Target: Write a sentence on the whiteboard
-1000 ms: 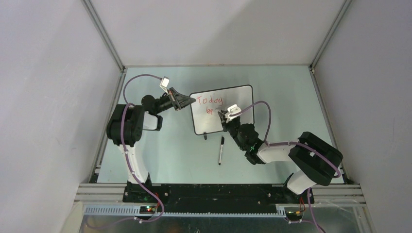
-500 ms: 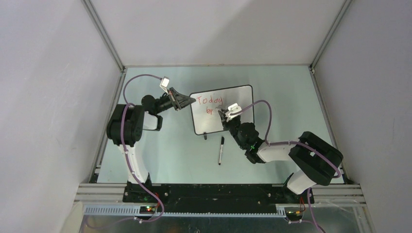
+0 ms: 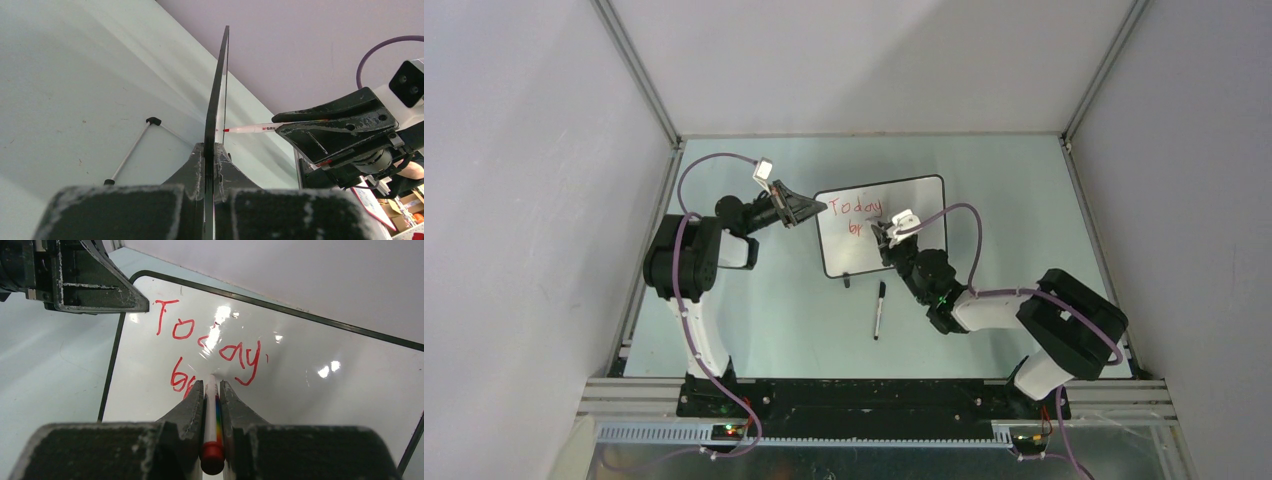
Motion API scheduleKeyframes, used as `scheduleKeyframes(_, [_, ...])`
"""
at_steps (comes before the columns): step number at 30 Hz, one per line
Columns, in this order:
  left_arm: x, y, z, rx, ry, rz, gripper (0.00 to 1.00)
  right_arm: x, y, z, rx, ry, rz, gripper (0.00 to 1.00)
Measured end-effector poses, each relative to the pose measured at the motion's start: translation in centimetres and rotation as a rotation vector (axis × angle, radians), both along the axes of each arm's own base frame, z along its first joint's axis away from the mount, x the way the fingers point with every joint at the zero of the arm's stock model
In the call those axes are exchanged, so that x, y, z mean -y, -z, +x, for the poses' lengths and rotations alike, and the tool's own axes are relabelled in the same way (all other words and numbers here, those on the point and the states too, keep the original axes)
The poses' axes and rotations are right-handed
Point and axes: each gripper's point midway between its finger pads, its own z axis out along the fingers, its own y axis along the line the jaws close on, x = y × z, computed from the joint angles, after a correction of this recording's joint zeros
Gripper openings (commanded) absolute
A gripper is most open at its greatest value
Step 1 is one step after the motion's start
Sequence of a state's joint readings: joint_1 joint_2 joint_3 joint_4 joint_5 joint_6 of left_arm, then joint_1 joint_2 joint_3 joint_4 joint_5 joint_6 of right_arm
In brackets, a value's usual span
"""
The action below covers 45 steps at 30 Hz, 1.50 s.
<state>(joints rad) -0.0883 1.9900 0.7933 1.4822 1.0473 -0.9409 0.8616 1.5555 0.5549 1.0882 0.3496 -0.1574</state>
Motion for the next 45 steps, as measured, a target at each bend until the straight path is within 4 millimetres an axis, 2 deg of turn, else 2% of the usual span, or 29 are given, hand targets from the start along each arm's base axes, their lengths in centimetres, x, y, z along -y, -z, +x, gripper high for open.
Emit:
scheduleKeyframes(37, [0.0,0.0,0.01,0.0,0.0,0.0,0.0,-0.36,0.28,0.45,-0.022,-0.005,0.0,0.0])
scheduleKeyframes(45, [0.0,0.0,0.0,0.0,0.0,0.0,0.0,-0.63,0.11,-0.14,-0.004,-0.019,-0.002,0.0])
